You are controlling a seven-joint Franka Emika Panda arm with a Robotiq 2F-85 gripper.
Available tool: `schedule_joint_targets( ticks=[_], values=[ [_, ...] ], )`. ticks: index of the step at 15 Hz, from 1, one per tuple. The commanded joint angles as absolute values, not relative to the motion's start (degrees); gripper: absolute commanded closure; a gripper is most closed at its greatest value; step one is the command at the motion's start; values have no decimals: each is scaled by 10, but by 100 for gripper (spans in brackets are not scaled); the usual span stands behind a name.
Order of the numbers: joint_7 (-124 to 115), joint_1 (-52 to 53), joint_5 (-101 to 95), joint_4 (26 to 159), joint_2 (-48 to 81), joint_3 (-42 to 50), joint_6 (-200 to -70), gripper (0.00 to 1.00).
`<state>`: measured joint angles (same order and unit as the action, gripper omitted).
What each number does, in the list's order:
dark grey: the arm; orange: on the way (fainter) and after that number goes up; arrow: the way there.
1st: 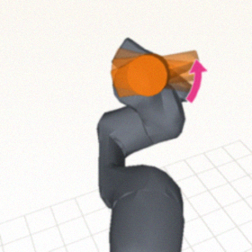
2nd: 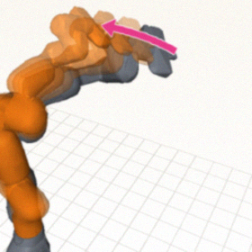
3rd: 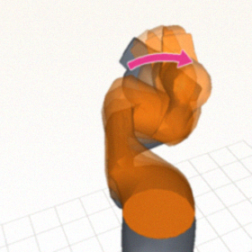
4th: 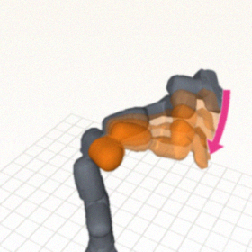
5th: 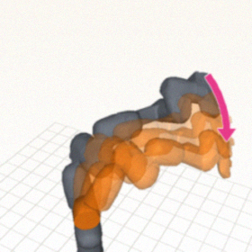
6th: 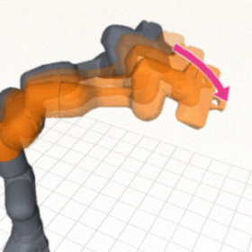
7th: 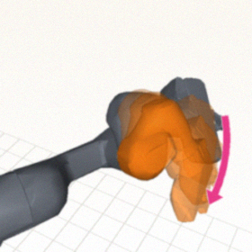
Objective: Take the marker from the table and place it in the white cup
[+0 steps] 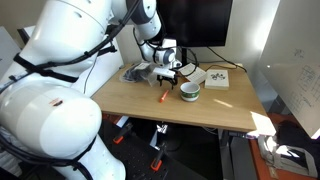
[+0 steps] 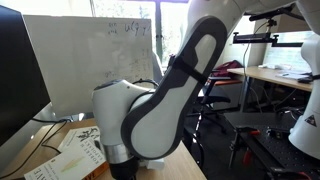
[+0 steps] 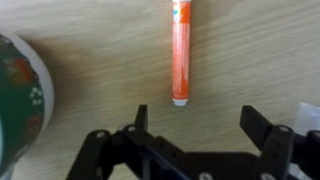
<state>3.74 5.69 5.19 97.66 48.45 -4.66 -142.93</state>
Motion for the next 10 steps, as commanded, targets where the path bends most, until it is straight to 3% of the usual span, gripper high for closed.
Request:
schedule_joint_targets(
  ticks=[1,2,3,4,6,10],
  values=[
    [-7,62,50,946,516,-41,-1398,0],
    [-11,61,50,947,519,-42,-1396,3],
    [-14,63,48,950,521,-40,-1396,19],
    [-13,62,47,952,522,-41,-1395,28],
    [-8,59,46,950,523,-42,-1388,38],
    [-1,64,39,951,504,-45,-1371,69]
  ],
)
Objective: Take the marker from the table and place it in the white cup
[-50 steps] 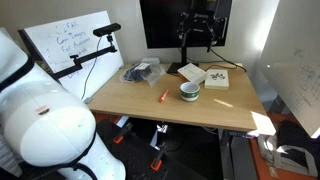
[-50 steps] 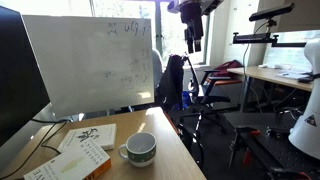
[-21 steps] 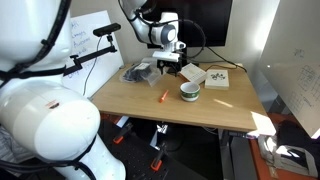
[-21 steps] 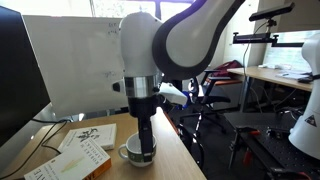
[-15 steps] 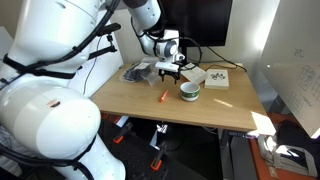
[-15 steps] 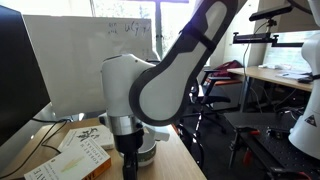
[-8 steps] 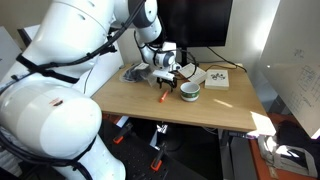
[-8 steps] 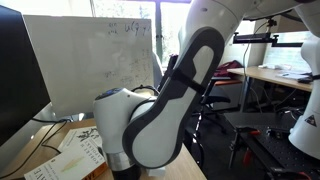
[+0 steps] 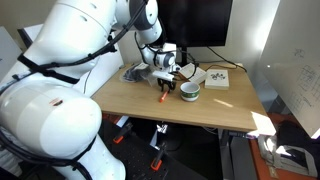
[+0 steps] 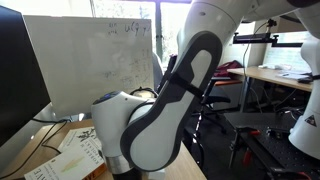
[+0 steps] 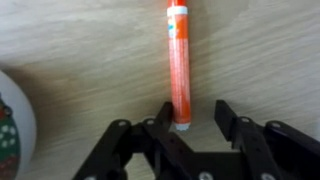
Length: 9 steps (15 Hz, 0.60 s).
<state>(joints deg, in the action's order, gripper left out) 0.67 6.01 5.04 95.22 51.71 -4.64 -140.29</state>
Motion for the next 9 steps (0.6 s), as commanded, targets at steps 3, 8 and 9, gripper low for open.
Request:
schedule_joint_targets(
  ticks=[3,8,9],
  values=[
    [-8,78,19,962,483,-33,-1368,92],
    [17,66,14,967,472,-44,-1348,100],
    [20,66,13,972,470,-45,-1348,74]
  ],
)
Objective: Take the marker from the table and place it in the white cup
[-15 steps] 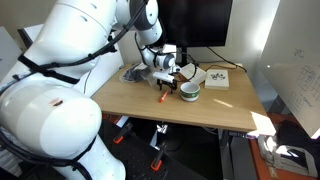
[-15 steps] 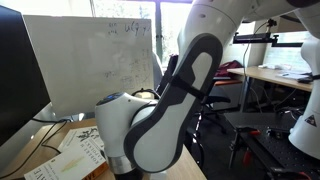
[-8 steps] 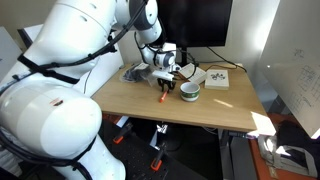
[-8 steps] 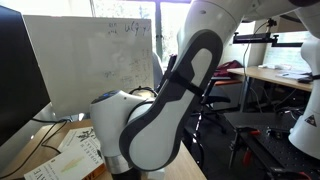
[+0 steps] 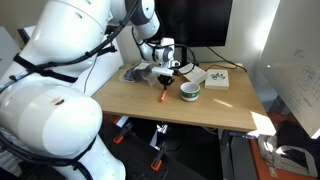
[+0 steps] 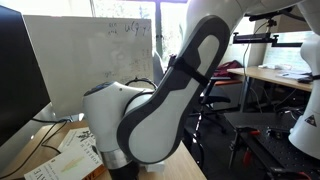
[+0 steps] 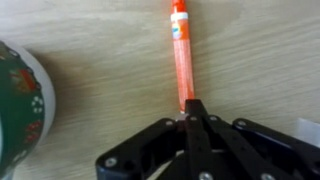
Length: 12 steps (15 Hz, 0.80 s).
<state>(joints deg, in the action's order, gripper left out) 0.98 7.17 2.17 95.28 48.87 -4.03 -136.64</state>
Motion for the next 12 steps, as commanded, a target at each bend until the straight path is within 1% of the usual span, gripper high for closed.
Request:
schedule_joint_targets(
  ticks=[1,2,7,8,9,10,11,12],
  values=[
    [20,68,10,980,467,-43,-1351,73],
    [23,71,5,987,465,-42,-1359,68],
    [25,78,-34,995,473,-32,-1375,29],
    [26,78,-41,994,475,-31,-1377,27],
    [26,79,-46,992,477,-31,-1379,45],
    [31,77,-52,993,477,-33,-1383,60],
    [34,75,-54,994,477,-37,-1385,60],
    [36,74,-54,995,477,-39,-1387,67]
  ],
)
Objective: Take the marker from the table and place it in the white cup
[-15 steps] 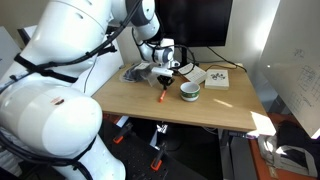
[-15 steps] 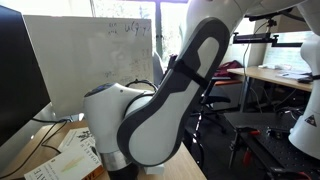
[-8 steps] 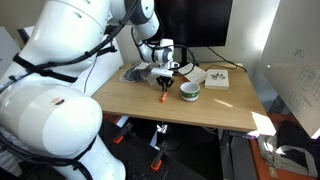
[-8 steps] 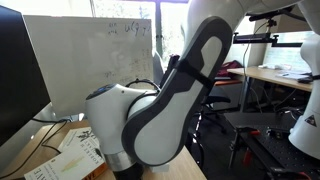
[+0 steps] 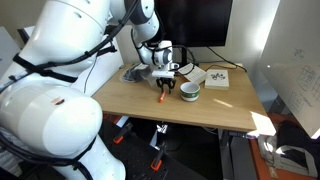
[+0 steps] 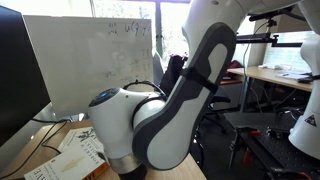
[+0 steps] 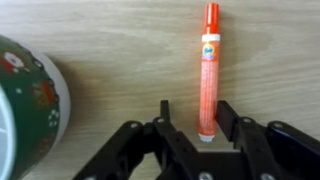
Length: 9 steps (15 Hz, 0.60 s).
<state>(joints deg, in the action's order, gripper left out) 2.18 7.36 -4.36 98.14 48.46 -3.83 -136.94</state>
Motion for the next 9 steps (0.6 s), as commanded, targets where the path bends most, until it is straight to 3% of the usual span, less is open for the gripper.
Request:
schedule_joint_targets(
  ticks=[1,4,9],
  values=[
    [41,72,-51,997,476,-44,-1388,74],
    [44,75,-49,1004,477,-50,-1390,99],
    [34,77,-50,1007,478,-45,-1396,96]
  ],
)
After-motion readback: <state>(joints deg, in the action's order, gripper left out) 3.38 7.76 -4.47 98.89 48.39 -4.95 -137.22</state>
